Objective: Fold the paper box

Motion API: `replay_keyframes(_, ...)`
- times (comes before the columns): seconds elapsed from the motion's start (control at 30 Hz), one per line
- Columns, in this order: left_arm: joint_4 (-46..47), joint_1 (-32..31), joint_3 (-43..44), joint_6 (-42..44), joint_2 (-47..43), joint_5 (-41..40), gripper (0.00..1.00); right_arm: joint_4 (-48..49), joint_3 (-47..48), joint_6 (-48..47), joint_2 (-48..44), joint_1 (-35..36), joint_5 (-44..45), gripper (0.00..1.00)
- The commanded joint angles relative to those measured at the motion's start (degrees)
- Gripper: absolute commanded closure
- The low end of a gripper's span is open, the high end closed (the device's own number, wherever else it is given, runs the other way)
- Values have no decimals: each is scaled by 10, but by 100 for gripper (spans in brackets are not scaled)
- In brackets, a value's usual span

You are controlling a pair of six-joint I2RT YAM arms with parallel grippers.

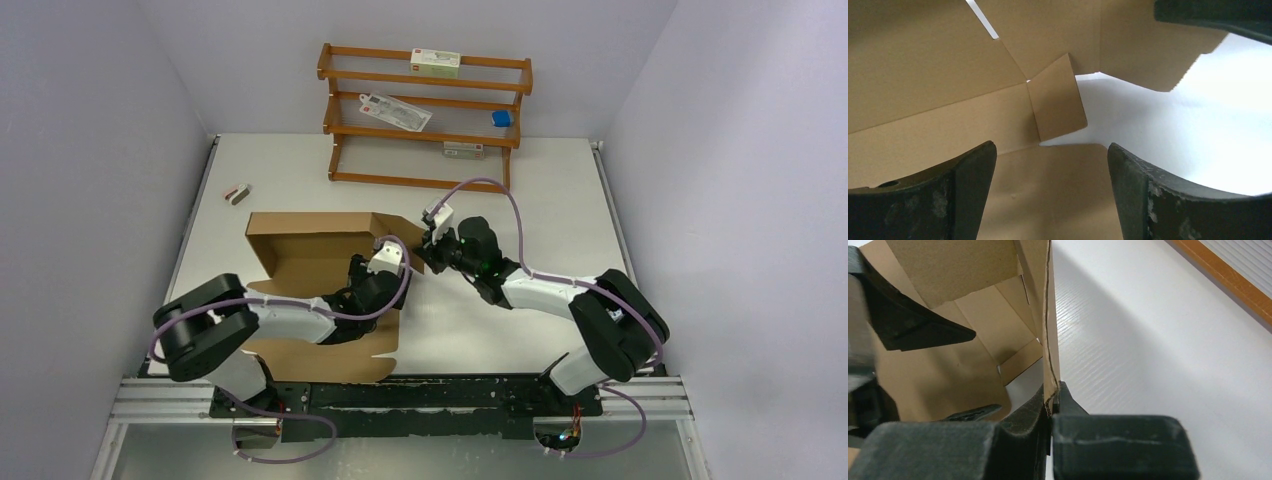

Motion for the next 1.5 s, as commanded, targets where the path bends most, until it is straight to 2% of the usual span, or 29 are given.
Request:
replay_keyframes(0.0, 65, -3, 27, 17, 46, -64, 16, -2, -9, 1, -17, 9, 3, 100)
replay_keyframes(0.1, 67, -2, 36, 10, 70, -91, 20, -9, -9, -3, -19, 11, 4, 100)
replay_keyframes(0.2, 85, 8, 25, -6, 66, -94, 30, -14, -12, -7, -26, 14, 7, 100)
replay_keyframes(0.37, 101, 36, -3, -45, 37, -53, 50, -18, -17, -14, -30, 15, 14, 100)
replay_keyframes(0.53, 118, 68, -30, -75, 25, 10, 60, -17, -23, -13, -35, 15, 19, 100)
replay_keyframes(0.83, 197, 109, -95, -133, 34, 115, 64, -24, -27, -2, -51, 33, 41, 100)
replay_keyframes(1.07, 220, 123, -110, -145, 33, 143, 67, -13, -43, 21, -65, 61, 87, 100)
replay_keyframes(1.3, 170, 156, -127, -120, -52, 132, 57, -34, -45, 9, -76, 60, 122, 100)
replay_keyframes(1.47, 182, 163, -146, -109, -84, 165, 47, -41, -37, 2, -67, 60, 110, 100)
